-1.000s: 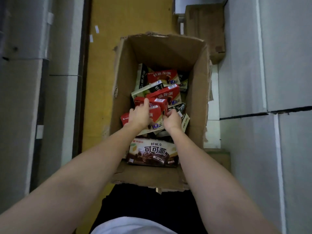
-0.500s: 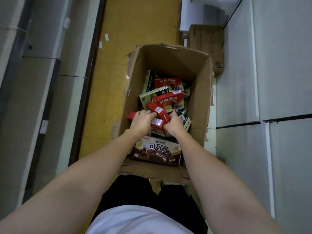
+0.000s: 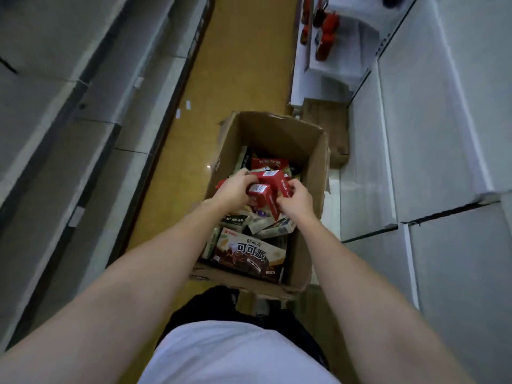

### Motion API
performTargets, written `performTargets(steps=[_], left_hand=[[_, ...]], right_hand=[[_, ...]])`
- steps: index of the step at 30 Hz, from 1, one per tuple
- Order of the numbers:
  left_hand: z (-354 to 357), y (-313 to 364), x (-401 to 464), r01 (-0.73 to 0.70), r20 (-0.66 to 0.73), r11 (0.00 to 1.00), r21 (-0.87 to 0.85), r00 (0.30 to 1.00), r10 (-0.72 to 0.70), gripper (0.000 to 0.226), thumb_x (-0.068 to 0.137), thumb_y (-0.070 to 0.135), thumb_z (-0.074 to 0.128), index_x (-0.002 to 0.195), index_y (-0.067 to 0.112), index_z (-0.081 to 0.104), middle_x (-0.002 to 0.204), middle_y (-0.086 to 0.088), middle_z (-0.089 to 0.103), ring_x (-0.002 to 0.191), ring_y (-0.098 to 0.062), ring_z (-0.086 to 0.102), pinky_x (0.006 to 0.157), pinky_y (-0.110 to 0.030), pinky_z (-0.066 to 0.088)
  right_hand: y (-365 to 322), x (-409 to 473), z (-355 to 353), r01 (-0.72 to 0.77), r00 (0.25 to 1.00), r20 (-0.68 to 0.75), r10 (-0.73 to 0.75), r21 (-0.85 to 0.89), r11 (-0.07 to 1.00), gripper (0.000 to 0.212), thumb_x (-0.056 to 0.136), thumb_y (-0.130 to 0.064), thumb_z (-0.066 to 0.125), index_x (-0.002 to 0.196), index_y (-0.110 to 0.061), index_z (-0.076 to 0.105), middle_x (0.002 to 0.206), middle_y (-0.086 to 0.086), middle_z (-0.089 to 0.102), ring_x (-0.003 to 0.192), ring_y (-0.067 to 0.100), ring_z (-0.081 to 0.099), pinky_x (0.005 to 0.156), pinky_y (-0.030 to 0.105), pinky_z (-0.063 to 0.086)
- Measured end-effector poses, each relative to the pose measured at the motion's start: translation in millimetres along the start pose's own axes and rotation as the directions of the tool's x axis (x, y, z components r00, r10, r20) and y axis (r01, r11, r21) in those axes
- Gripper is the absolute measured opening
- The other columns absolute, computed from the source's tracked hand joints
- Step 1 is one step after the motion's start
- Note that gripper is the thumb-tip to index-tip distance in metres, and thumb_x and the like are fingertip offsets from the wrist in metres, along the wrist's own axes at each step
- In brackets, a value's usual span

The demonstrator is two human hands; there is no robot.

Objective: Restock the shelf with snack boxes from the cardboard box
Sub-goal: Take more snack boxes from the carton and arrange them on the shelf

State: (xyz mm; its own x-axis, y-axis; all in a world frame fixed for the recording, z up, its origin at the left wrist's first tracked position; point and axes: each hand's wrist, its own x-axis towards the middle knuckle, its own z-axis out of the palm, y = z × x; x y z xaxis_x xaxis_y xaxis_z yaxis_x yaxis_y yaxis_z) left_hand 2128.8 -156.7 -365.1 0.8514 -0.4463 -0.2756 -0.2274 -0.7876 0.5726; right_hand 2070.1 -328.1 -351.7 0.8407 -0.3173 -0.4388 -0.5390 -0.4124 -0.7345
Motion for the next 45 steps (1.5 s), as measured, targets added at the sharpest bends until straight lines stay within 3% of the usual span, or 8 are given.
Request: performTargets(steps=[8,13,16,19,29,34,37,45], left_hand=[[-63,18,-60,0.071,-0.305,0.997,0.035,0.951,-0.057,0.050,0.074,0.026,0.086,0.117,0.020,0.062,0.140,-0.006,0.030,0.125,-0.024,0.044,0.108,-0.029,0.036],[-99,-6,-130,0.192,-0.407,0.981,0.029,0.898,-0.164,0.047,0.068,0.023,0.087,0.110,0.018,0.067,0.131,-0.010,0.046,0.120,-0.029,0.047,0.103,-0.038,0.041],[-117,-23,-185,0.313,-0.450,0.949,0.040,0.854,-0.263,0.046,0.070,0.026,0.086,0.112,0.021,0.068,0.119,-0.007,0.058,0.114,-0.028,0.049,0.097,-0.039,0.042],[-134,-41,-245,0.422,-0.500,0.907,-0.015,0.782,-0.372,0.046,0.069,0.027,0.086,0.111,0.021,0.068,0.114,-0.004,0.059,0.109,-0.023,0.051,0.096,-0.038,0.044],[-152,-105,-483,0.587,-0.615,0.751,-0.302,0.482,-0.624,0.054,0.077,0.025,0.081,0.126,0.023,0.058,0.129,-0.003,0.054,0.125,-0.024,0.047,0.105,-0.038,0.036],[-154,-134,-633,0.660,-0.589,0.639,-0.396,0.352,-0.728,0.052,0.084,0.032,0.076,0.128,0.028,0.050,0.124,0.000,0.059,0.115,-0.023,0.053,0.103,-0.042,0.041],[-151,-149,-725,0.741,-0.580,0.552,-0.383,0.273,-0.768,0.048,0.086,0.036,0.073,0.126,0.032,0.046,0.125,0.002,0.060,0.113,-0.024,0.052,0.104,-0.046,0.038],[-133,-161,-915,0.762,-0.505,0.411,-0.501,0.129,-0.853,0.056,0.090,0.031,0.070,0.137,0.030,0.041,0.138,0.000,0.052,0.120,-0.022,0.053,0.101,-0.046,0.047]], right_hand=[[-65,-29,-20,0.245,0.969,-0.012,-0.245,0.093,0.965,0.012,0.088,-0.013,0.060,0.098,-0.018,0.056,0.089,-0.004,0.065,0.082,0.013,0.060,0.063,0.028,0.047],[-100,-50,34,0.259,0.947,0.170,-0.272,0.098,0.961,0.019,0.081,-0.011,0.061,0.096,-0.022,0.057,0.091,-0.002,0.066,0.089,0.020,0.064,0.085,0.043,0.057],[-116,-80,77,0.318,0.899,0.282,-0.336,0.107,0.942,0.017,0.080,-0.009,0.061,0.092,-0.020,0.056,0.086,-0.004,0.065,0.083,0.016,0.061,0.080,0.034,0.053],[-135,-119,119,0.341,0.821,0.425,-0.382,0.172,0.924,0.022,0.080,0.001,0.059,0.085,-0.020,0.051,0.080,-0.001,0.062,0.077,0.018,0.058,0.069,0.030,0.047],[-196,-298,272,0.468,0.534,0.670,-0.516,0.275,0.840,0.032,0.092,-0.006,0.050,0.117,-0.024,0.058,0.104,-0.002,0.067,0.095,0.013,0.064,0.084,0.034,0.054],[-217,-418,351,0.372,0.452,0.748,-0.487,0.338,0.864,0.027,0.094,-0.007,0.053,0.117,-0.018,0.060,0.105,0.002,0.070,0.091,0.016,0.068,0.075,0.037,0.060],[-220,-487,397,0.429,0.394,0.760,-0.517,0.345,0.835,0.025,0.089,-0.014,0.061,0.114,-0.015,0.062,0.109,0.005,0.071,0.100,0.020,0.066,0.089,0.040,0.055],[-209,-656,467,0.338,0.164,0.880,-0.447,0.375,0.863,0.025,0.082,0.008,0.058,0.106,-0.001,0.059,0.093,0.014,0.068,0.084,0.024,0.064,0.067,0.033,0.054]])
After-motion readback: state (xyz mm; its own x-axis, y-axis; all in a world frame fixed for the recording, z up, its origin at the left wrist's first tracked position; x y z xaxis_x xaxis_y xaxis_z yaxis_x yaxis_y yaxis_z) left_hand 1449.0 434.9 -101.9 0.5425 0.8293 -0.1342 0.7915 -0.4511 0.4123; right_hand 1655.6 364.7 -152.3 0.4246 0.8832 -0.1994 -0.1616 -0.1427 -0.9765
